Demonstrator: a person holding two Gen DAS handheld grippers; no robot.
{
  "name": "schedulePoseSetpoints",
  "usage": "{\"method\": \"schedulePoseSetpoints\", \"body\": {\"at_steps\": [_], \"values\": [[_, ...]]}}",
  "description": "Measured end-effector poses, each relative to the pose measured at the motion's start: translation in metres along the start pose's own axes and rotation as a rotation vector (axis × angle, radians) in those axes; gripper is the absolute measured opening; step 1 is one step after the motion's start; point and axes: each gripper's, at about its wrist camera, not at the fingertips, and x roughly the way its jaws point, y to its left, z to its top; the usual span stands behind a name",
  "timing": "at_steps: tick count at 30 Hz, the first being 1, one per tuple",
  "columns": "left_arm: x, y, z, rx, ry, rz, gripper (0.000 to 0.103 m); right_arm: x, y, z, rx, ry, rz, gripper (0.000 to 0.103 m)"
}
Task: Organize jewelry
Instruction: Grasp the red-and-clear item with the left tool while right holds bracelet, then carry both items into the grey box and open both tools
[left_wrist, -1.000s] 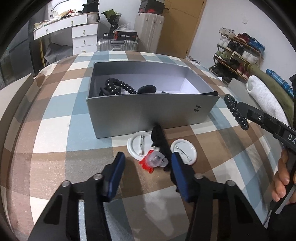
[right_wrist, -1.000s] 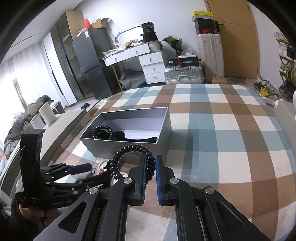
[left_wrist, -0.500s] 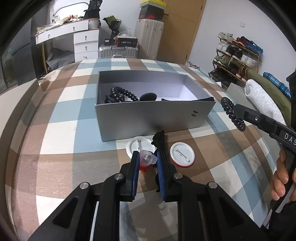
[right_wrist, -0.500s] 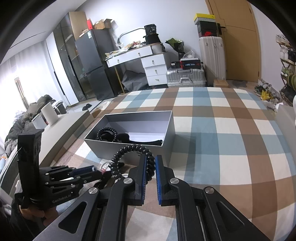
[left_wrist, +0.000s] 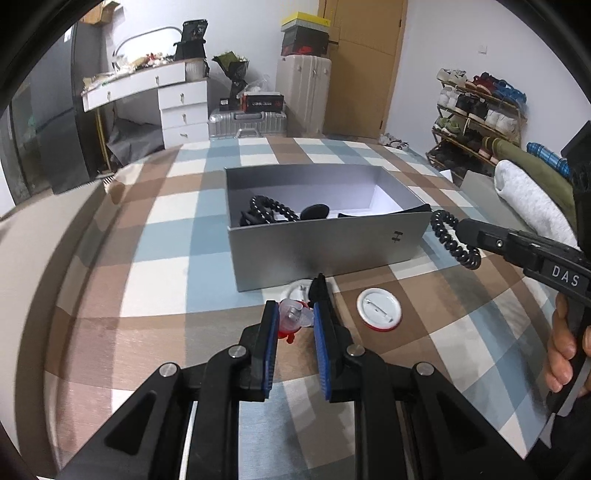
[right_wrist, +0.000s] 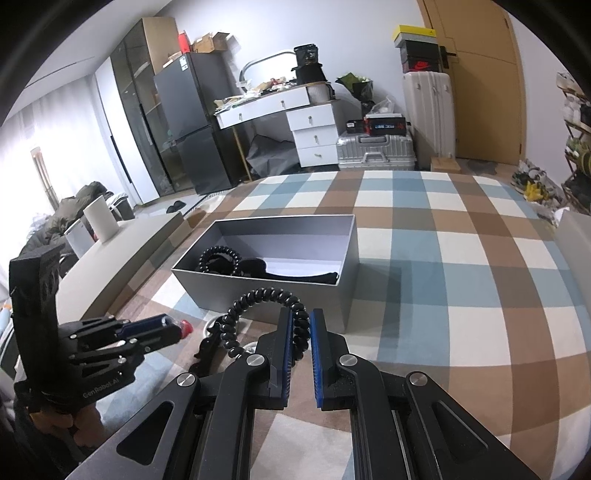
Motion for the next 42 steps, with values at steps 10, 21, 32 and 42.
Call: {"method": "schedulePoseSetpoints", "body": {"at_steps": [10,21,32,42], "values": [[-0.008,0.002,0.005,-0.012,-0.044,0.016,0.014,-0.004,0.002,0.002,0.001,-0.017,0.007,0.009],[-0.011,0.005,0.016,-0.017,-0.093,0.009,0.014,-0.001,0.009,0.006,-0.019,-0.033,0.011,0.009],[-0.004,0.007,0.035,-0.026,-0.154,0.006,0.014,0.005,0.015,0.018,-0.024,-0.062,0.023,0.009],[0.008,0.011,0.051,-0.035,-0.177,-0.003,0.014,0.012,0.018,0.030,-0.023,-0.082,0.019,0.009]]}}
